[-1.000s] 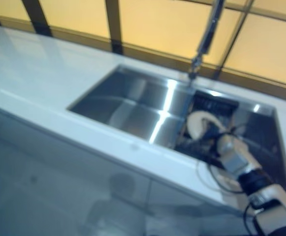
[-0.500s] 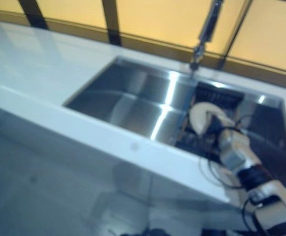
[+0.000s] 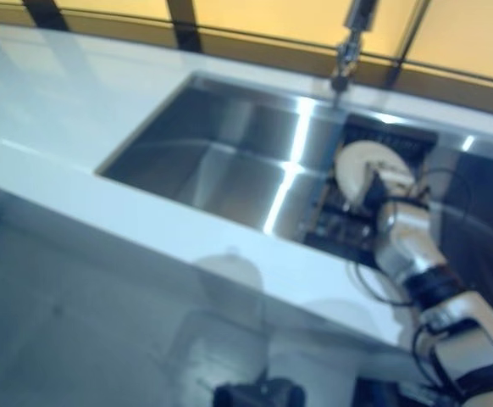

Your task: Take plates into dishwasher

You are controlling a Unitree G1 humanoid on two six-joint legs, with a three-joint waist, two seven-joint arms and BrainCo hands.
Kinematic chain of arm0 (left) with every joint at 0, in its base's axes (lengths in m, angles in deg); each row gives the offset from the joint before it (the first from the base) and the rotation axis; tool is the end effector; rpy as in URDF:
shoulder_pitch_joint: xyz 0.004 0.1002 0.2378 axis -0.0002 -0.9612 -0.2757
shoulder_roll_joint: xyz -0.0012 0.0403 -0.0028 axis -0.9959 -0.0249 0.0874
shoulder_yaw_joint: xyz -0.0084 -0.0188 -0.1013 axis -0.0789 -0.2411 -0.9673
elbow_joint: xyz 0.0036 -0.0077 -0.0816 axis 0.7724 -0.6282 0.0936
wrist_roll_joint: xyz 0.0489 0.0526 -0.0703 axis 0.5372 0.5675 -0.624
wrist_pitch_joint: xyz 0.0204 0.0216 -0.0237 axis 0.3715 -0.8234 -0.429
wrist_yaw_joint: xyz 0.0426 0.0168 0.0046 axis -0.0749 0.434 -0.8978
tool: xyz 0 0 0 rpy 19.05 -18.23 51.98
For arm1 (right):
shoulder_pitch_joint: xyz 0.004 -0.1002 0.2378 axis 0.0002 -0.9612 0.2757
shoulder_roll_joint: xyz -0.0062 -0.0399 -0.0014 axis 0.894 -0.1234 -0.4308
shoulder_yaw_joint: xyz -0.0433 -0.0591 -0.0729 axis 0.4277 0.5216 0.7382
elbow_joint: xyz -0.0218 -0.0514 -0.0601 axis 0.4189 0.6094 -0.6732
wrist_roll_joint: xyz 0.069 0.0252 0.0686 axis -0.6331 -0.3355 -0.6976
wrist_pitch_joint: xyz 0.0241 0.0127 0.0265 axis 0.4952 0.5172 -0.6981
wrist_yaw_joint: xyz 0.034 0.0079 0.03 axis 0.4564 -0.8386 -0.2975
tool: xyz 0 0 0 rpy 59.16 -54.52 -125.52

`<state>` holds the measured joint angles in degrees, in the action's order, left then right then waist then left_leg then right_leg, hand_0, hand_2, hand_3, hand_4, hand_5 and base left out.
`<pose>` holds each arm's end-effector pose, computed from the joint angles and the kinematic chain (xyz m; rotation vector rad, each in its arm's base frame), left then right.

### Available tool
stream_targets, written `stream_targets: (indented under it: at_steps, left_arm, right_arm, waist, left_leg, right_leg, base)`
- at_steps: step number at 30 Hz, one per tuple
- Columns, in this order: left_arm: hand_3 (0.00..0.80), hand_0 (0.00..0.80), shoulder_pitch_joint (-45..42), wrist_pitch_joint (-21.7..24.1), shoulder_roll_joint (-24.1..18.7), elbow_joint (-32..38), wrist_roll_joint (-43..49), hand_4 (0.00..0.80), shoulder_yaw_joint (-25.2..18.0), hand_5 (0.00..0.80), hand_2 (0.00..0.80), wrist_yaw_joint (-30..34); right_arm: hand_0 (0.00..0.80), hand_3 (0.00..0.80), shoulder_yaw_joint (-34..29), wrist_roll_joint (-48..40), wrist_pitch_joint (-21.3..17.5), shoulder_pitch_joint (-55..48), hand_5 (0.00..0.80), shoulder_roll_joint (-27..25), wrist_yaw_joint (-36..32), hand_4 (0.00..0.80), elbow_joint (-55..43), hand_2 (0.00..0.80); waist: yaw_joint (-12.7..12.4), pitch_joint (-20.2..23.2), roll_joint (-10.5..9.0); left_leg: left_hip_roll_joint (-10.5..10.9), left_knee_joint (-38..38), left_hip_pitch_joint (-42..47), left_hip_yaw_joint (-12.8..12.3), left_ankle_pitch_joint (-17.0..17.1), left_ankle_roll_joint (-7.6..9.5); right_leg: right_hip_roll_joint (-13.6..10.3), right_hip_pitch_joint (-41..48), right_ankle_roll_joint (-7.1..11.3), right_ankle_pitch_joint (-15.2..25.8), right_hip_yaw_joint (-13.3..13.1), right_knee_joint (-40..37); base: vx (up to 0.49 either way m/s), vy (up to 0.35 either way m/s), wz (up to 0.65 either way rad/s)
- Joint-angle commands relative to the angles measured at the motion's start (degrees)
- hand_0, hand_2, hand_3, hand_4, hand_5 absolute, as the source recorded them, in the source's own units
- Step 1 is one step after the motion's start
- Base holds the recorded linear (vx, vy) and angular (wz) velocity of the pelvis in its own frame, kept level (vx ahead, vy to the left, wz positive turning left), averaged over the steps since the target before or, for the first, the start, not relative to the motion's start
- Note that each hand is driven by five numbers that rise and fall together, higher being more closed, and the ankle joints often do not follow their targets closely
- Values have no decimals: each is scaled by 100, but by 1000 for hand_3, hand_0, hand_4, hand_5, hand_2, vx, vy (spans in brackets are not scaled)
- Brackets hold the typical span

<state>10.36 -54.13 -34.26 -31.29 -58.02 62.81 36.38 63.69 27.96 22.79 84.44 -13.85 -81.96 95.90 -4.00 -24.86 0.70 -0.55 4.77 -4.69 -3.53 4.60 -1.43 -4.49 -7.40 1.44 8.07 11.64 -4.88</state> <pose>0.1393 0.2387 -0.0842 0.1345 0.9906 0.0228 0.3252 -0.2339 0.2576 -1.4739 0.0079 -0.4732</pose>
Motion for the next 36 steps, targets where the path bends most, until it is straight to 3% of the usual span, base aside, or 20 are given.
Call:
stream_targets:
  at_steps: [1,16,24,29,36]
  left_arm:
    - [0,0,34,84,135,-48,-238,0,305,0,0,-75]
    - [0,0,-56,-71,123,120,-34,0,339,0,0,-136]
    - [0,0,-69,-157,126,132,-86,0,365,0,0,-206]
    - [0,0,-108,-94,135,188,-156,0,432,0,0,-300]
    - [0,0,-184,-58,106,284,-199,0,430,0,0,-256]
  right_arm:
    - [800,800,571,597,226,368,800,-370,370,800,321,800]
    - [800,800,519,618,109,409,800,-923,1559,800,117,800]
    - [800,800,361,40,58,464,800,-1173,2184,800,257,800]
    - [800,800,276,-872,-158,664,800,-1188,3141,800,552,800]
    - [800,800,147,-913,-235,594,800,-1215,2951,800,603,800]
  waist:
    - [-115,-21,73]
    - [-88,317,62]
    - [-77,459,26]
    - [-116,461,80]
    - [-125,443,131]
  left_leg:
    - [20,-26,-136,-318,-275,59]
    - [50,0,-55,-210,-341,99]
    - [46,-13,5,-185,-376,106]
    - [38,-3,-21,-161,-369,98]
    - [66,-3,-53,-100,-364,91]
  right_leg:
    - [-336,-9,574,-348,201,312]
    - [-302,69,591,-387,153,273]
    - [-281,130,606,-376,73,232]
    - [-282,122,602,-349,67,181]
    - [-306,69,614,-353,94,216]
  base:
    - [-22,43,1]
    - [0,5,0]
    - [8,0,1]
    - [0,0,0]
    - [0,0,0]
